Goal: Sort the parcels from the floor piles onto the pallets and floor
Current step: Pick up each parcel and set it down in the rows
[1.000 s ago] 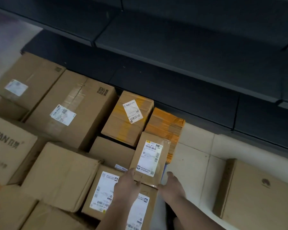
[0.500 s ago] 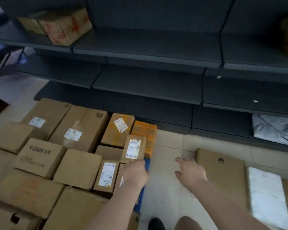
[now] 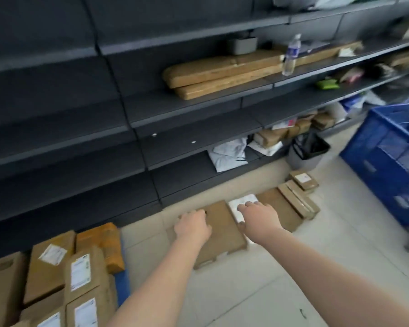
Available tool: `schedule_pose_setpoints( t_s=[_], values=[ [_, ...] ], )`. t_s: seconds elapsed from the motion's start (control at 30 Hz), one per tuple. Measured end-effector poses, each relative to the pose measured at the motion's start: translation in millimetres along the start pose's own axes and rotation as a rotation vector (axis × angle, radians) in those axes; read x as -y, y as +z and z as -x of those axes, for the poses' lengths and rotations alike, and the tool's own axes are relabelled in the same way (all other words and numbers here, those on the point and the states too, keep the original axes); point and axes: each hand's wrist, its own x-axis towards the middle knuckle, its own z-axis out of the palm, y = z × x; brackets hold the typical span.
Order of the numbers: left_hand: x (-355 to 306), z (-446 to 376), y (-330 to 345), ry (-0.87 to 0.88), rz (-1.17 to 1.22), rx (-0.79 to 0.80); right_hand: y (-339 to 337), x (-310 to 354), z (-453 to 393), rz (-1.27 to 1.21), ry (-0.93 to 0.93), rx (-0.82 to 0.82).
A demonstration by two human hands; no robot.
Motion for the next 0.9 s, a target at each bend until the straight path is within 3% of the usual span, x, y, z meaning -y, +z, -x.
schedule_pose_setpoints(
  t_s=[0.23,0.43,0.67,0.9],
  values=[
    [-183,14,20,0.271,-0.166,-0.036,-5,-177,94,0.034,0.251,0.001],
    [-288,0,38,0.439,-0.226,-0.035,-2,-269,124,0.057,0.327,-0.028],
    [-398,-70,38,0.539,-0.281,-0.033,-6,-373,81,0.103,0.349,0.024],
    [-509,-169,27,0.526,-0.313,-0.023,-20,-492,9,0.109,0.357,0.098]
  ],
)
